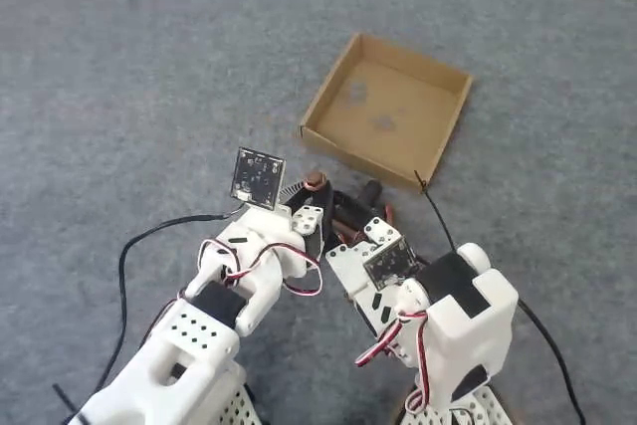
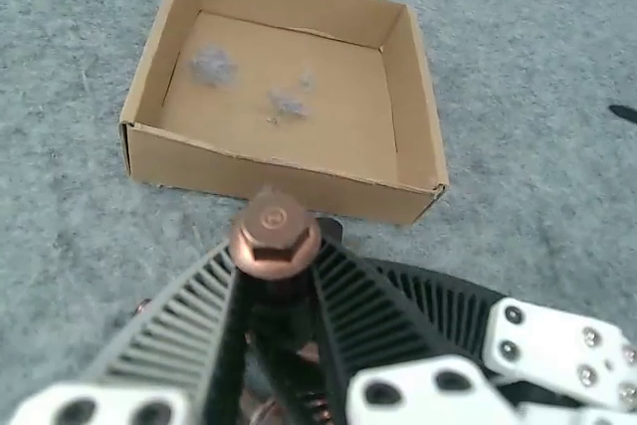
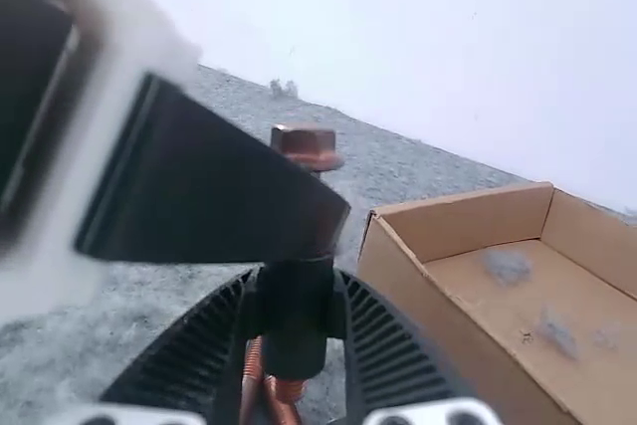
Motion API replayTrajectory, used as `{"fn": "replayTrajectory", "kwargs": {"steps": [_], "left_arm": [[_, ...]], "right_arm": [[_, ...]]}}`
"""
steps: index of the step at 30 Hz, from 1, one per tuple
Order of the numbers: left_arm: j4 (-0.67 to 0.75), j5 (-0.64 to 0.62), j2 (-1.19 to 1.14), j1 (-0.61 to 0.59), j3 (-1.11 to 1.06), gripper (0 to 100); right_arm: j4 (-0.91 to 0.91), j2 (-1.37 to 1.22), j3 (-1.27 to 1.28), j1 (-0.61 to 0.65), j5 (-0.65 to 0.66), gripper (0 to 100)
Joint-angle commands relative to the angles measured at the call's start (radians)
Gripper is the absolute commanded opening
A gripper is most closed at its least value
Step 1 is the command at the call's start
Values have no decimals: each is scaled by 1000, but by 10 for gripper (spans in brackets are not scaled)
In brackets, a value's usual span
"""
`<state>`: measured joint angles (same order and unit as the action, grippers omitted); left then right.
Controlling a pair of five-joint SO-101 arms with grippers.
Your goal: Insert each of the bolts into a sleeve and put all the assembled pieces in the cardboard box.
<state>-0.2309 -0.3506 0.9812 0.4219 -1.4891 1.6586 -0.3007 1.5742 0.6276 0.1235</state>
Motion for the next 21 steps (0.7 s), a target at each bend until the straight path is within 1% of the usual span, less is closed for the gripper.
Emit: {"fn": "replayTrajectory", "kwargs": {"steps": [1,5,7,18,19,21], "left_arm": [[12,11,5,-3,-7,32],[12,6,5,-6,-7,160],[11,6,5,-9,-7,206],[11,2,12,-3,5,221],[5,-20,29,-3,15,221],[-68,-94,100,-3,48,221]], "right_arm": [[28,18,-31,-61,5,6],[28,18,-31,-61,5,6],[28,18,-31,-61,5,6],[27,16,-35,-62,5,6],[27,16,-35,-62,5,6],[27,16,-35,-62,5,6]]}}
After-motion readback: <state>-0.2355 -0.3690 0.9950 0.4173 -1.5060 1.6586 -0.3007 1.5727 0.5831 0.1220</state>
